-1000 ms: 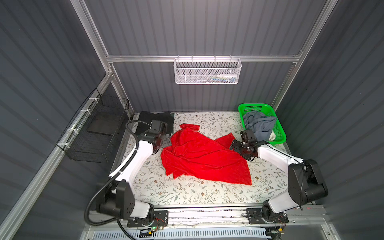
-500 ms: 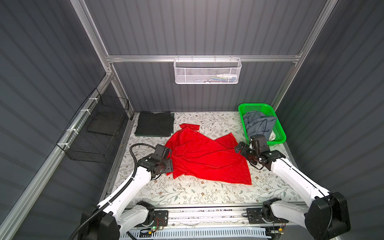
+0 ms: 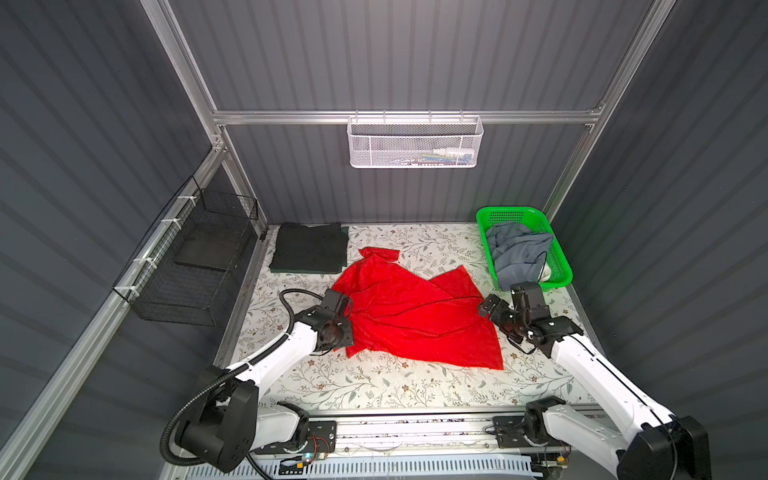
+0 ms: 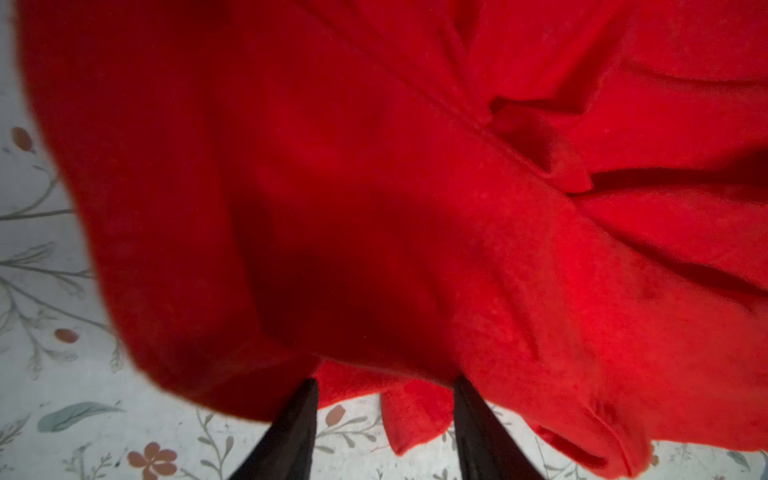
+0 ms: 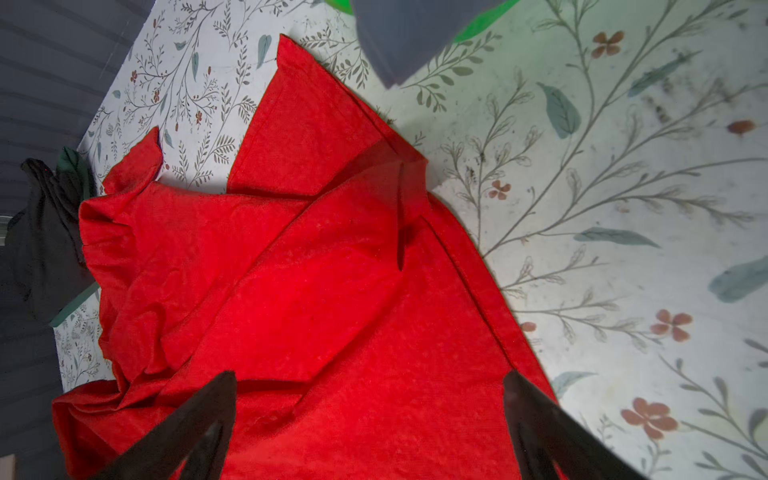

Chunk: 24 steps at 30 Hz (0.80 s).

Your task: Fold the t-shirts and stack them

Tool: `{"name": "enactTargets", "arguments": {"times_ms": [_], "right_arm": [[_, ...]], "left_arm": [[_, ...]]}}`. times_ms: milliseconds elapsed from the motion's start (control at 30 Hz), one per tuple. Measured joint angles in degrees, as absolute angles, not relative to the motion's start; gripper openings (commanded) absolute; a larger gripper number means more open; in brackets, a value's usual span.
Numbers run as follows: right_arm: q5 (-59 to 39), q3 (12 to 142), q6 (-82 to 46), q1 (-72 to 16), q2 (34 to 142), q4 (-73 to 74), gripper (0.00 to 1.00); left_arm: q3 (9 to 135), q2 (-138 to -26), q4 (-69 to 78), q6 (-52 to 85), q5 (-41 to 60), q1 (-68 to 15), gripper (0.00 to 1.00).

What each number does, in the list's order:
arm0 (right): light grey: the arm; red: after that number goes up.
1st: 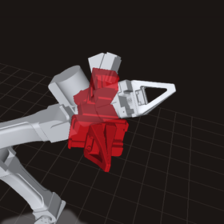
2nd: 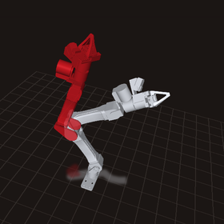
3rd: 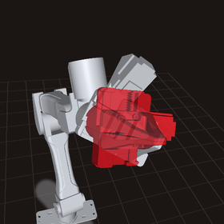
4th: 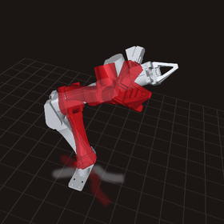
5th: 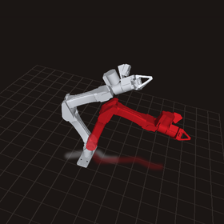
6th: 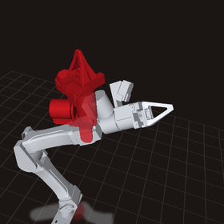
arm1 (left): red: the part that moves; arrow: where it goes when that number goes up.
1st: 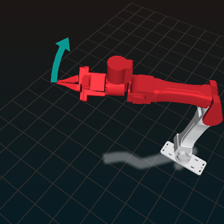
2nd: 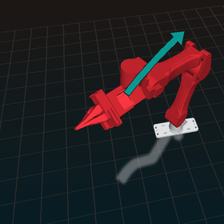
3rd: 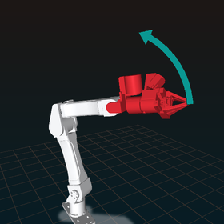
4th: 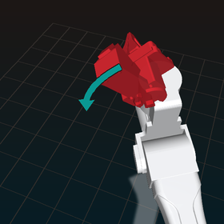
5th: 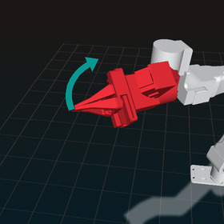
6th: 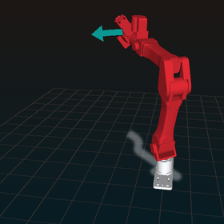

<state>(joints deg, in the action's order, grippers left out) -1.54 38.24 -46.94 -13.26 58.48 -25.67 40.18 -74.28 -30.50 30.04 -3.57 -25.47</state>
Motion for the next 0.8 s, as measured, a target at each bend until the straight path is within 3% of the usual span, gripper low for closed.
{"name": "enactTargets", "arguments": {"times_ms": [400, 667, 800], "right_arm": [[-2.11, 38.24, -46.98, -12.36, 58.48, -25.78, 0.99], [-2.74, 37.82, -47.00, -12.03, 58.70, -25.76, 0.99], [-3.62, 37.80, -47.20, -11.90, 59.13, -25.74, 0.99]], "left_arm": [[40.14, -81.41, -26.83, 29.10, -4.49, -25.54, 0.52], [40.27, -81.80, -26.48, 28.93, -5.39, -25.54, 0.46], [40.29, -81.10, -27.20, 28.93, -6.42, -25.96, 0.50]]}}
